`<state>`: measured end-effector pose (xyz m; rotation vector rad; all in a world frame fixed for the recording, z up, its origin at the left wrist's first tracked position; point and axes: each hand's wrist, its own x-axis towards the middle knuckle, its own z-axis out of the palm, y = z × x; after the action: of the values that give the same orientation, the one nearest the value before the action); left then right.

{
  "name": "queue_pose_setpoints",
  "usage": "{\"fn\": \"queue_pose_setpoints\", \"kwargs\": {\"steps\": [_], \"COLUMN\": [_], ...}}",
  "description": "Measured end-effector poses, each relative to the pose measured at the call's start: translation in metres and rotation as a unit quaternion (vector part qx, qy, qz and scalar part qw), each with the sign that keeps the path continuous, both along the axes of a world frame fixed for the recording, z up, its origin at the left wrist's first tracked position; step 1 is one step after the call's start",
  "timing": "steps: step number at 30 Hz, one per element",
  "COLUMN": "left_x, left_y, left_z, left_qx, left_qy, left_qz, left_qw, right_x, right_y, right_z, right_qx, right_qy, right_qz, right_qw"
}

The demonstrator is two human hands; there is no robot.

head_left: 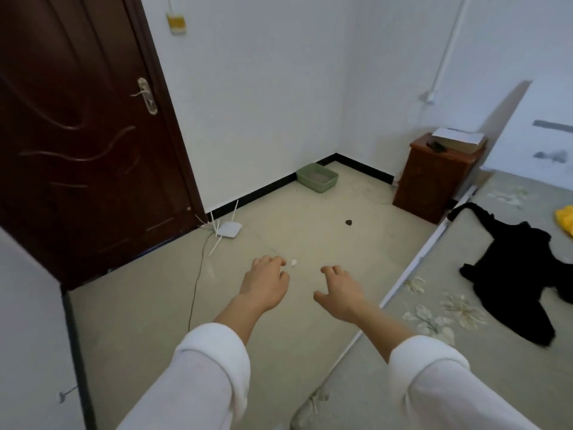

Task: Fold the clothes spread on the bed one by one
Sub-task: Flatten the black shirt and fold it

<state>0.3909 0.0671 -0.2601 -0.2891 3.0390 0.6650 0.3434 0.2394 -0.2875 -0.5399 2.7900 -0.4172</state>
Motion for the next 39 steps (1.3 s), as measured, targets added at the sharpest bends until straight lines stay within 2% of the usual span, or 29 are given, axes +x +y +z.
{"fn": "queue_pose_setpoints", "kwargs": {"steps": [10, 15, 26, 39], "left_x": [-0.174, -0.245, -0.388, -0.559], "left_y": [-0.123, -0.132, -0.001, 0.204], "left_z": [0.001, 0.0, -0.02, -0.042], "left_qx": [-0.056, -0.06, -0.004, 0.007], "left_qy": [-0.01, -0.013, -0.013, -0.061], "left_qz": [-0.126, -0.196, -0.381, -0.519], "left_qw": [0.99, 0.979, 0.925, 0.853], "right_x": [-0.137, -0.176, -0.252, -0.37], "right_y": [-0.106, -0.112, -0.002, 0.161], "right_z": [-0.007, -0.002, -0.005, -0.031], "right_qx": [-0.011, -0.015, 0.008, -0.005], "right_qy": [-0.006, 0.002, -0.008, -0.059], "right_qz": [-0.133, -0.213, -0.395, -0.538], "right_qw": [0.991, 0.977, 0.918, 0.841]}}
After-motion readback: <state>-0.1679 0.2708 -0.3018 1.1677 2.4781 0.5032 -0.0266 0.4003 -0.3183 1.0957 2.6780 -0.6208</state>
